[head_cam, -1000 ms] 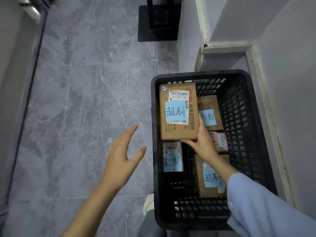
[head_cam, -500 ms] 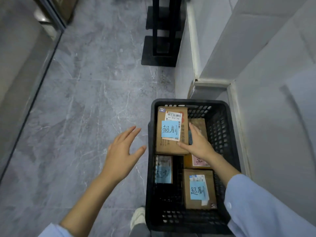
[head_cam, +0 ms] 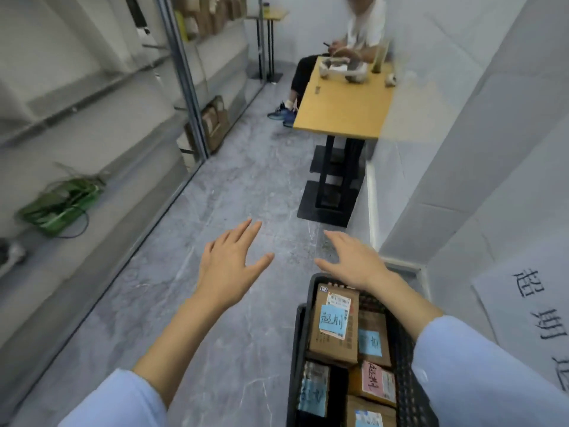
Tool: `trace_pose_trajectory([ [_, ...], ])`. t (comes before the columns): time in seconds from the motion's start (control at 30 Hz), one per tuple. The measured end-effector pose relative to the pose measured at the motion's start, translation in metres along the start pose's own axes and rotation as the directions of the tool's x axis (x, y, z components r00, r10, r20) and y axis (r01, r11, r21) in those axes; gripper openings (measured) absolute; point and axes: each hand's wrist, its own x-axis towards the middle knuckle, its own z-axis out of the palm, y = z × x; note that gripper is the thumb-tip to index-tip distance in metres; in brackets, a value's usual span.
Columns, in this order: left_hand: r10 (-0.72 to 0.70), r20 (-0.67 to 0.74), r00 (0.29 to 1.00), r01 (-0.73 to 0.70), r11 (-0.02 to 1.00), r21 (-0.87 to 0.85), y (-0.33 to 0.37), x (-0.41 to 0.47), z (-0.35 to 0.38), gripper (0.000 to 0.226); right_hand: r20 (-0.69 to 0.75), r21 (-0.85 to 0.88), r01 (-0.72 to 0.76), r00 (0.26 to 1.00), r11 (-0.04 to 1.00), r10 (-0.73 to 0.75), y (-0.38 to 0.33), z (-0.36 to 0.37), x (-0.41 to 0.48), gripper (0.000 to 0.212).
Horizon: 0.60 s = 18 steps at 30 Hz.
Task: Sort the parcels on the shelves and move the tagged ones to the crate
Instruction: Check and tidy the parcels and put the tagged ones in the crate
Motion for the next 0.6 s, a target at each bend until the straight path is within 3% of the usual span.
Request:
trace_pose_trajectory([
  [0.3, -0.106, -0.269, 0.957, 0.174, 0.954, 0.245, -0.036, -0.054, -0.177, 0.073, -0.076, -0.155, 0.307, 0.944, 0.939, -0.321, -0.159, -0.133, 0.006, 0.081],
  [0.47, -0.258, -0.380, 0.888, 0.348, 0.918, 0.192, -0.081, -0.120, -0.262, 0.073, -0.108, -0.196, 0.506, 0.840, 0.840, -0.532, -0.277, -0.167, -0.008, 0.081],
  [0.6, -0.373, -0.484, 0.791, 0.485, 0.865, 0.126, -0.122, -0.190, -0.321, 0.072, -0.109, -0.199, 0.645, 0.733, 0.738, -0.671, -0.381, -0.173, -0.027, 0.082],
])
